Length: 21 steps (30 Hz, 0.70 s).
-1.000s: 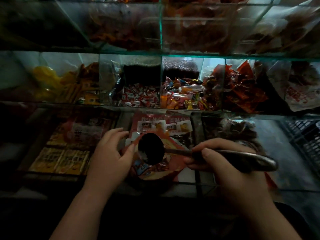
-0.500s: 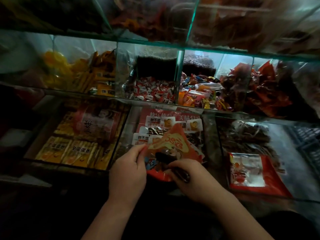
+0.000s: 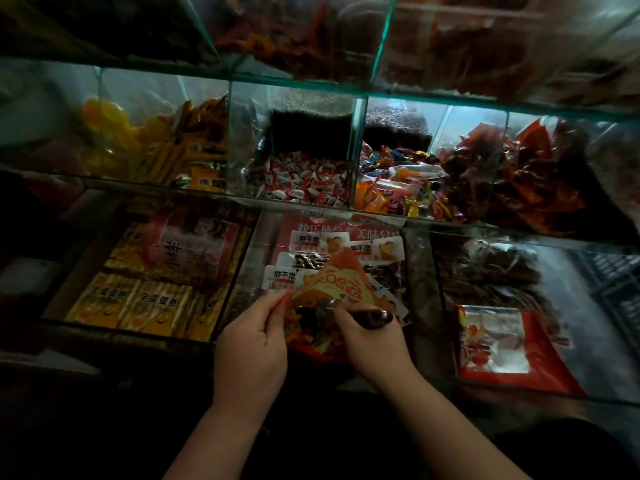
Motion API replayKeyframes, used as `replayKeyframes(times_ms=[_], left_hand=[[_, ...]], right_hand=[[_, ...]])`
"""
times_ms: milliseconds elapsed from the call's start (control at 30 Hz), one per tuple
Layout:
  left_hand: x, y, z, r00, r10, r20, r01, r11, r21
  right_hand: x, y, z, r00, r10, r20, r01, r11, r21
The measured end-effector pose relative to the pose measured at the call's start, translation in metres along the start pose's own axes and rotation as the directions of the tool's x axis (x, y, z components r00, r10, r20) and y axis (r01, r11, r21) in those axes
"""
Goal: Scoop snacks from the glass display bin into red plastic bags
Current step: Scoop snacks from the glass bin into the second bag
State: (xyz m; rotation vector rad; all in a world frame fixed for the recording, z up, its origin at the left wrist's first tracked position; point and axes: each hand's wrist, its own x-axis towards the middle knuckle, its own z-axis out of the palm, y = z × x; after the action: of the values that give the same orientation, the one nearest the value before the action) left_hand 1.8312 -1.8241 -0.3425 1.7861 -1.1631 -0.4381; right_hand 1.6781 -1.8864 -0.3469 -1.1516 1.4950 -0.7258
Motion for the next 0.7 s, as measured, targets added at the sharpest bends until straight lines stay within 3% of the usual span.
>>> replayKeyframes(times_ms=[100, 167, 333, 500, 567, 700], left_hand=[[0.001, -0.001, -0.002, 0.999, -0.035, -0.013, 0.035, 0.999, -0.003], [0.003, -0.002, -0.003, 0.999, -0.037, -0.020, 0.037, 0.999, 0.010], [0.004, 0.003, -0.003, 1.000, -0.025, -0.015, 0.026, 0.999, 0.036], [0.004, 0.009, -0.001, 0.998, -0.027, -0.059, 0.035, 0.991, 0.132], [0.000, 0.017, 0.000, 0.996, 0.039, -0.078, -0.024, 0.983, 0.184], [-0.009, 0.032, 0.005, 0.950, 0.309, -0.053, -0.298, 0.943, 0.147]], right_hand=[[0.000, 0.001, -0.006, 0.991, 0.131, -0.026, -0.120, 0.959, 0.258], [-0.002, 0.003, -0.013, 0.987, 0.153, -0.056, -0.125, 0.933, 0.339], [-0.009, 0.003, -0.034, 0.979, 0.140, -0.147, -0.069, 0.910, 0.408], [-0.018, -0.009, -0.054, 0.978, 0.037, -0.203, 0.046, 0.920, 0.388], [-0.021, -0.016, -0.062, 0.979, 0.011, -0.201, 0.067, 0.924, 0.376], [-0.027, -0.020, -0.082, 0.965, -0.053, -0.256, 0.143, 0.927, 0.347]])
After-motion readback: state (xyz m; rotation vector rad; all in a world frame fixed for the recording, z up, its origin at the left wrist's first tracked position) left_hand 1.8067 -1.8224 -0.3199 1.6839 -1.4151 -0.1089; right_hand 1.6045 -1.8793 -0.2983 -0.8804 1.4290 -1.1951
